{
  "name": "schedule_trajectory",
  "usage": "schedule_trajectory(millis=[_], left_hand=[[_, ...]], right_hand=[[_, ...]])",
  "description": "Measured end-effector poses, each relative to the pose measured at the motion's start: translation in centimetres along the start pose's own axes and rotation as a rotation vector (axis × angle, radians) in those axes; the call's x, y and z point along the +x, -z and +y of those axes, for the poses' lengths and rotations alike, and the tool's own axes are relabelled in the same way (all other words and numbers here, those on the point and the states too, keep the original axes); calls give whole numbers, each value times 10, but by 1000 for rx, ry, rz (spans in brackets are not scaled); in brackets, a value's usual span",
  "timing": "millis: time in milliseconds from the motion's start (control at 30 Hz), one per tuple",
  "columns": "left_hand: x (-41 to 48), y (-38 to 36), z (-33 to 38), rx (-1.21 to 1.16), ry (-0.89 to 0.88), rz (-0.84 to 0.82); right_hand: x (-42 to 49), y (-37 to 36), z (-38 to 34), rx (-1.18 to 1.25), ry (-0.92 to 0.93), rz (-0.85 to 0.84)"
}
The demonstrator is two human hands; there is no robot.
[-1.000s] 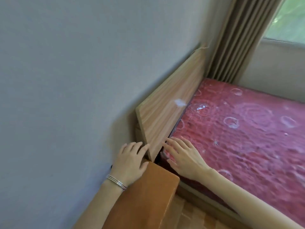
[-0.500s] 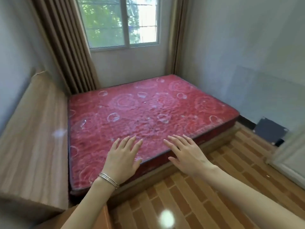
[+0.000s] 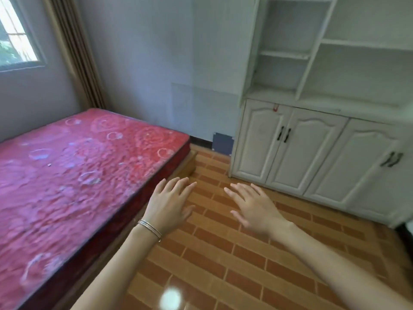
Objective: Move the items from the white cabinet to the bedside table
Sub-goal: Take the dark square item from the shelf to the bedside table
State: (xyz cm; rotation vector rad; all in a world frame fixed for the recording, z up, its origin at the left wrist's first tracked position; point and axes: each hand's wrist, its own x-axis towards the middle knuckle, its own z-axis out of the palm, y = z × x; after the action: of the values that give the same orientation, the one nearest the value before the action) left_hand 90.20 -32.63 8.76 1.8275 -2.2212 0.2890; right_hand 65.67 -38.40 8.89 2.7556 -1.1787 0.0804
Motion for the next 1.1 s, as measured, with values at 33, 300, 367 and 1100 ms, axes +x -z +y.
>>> schedule_trajectory(millis=[33, 300, 367, 1100], left_hand=[[15, -3, 21, -4, -27, 0], [140, -2, 184, -38, -238, 103], [162, 0, 209, -49, -277, 126], [464, -30, 400, -161, -596, 264]], right_hand=[[-14, 3, 20, -4, -27, 0], [-111, 40, 178, -62, -211, 14], [-125, 49, 204, -76, -248, 17], [-159, 91, 491, -232, -612, 105]])
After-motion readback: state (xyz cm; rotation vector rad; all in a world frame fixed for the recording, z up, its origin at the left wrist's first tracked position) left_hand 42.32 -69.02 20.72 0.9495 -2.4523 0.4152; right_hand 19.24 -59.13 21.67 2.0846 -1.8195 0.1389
